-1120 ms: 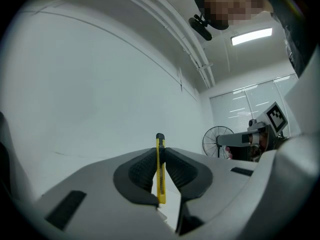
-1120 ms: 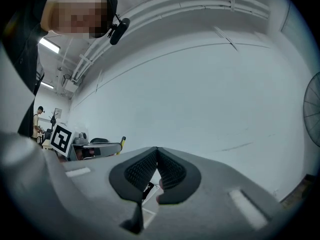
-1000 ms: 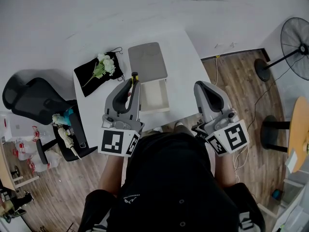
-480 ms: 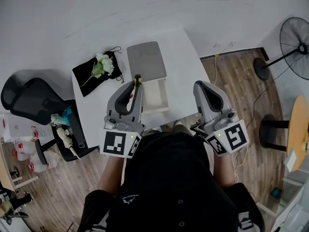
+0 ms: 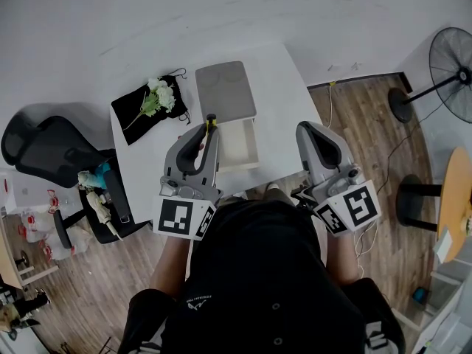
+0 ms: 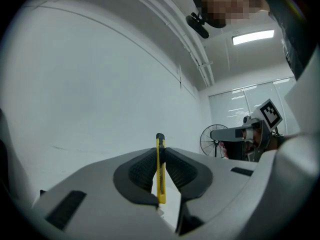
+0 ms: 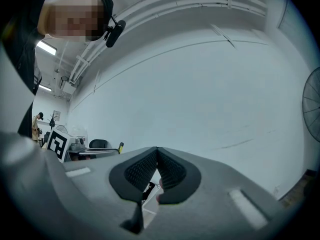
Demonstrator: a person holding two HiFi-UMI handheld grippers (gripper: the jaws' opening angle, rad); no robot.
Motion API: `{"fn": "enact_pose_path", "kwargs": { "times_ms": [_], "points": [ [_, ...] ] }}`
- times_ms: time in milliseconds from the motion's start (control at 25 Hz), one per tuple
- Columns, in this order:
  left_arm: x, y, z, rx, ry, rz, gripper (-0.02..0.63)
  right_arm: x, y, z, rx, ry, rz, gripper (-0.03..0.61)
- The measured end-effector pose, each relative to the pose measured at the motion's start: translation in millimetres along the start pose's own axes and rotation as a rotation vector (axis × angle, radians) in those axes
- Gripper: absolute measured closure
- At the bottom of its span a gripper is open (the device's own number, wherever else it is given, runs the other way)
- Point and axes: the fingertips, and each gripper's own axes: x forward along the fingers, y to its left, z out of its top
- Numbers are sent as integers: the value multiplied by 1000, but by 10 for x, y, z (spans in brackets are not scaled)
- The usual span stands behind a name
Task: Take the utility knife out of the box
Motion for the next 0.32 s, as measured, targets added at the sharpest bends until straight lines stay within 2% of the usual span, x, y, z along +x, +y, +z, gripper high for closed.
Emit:
{"fn": "enact_pose_path", "kwargs": {
  "times_ms": [320],
  "points": [
    [23, 9, -65, -9, 15, -2, 560, 31, 50, -42, -5, 13, 24, 574]
  ]
}}
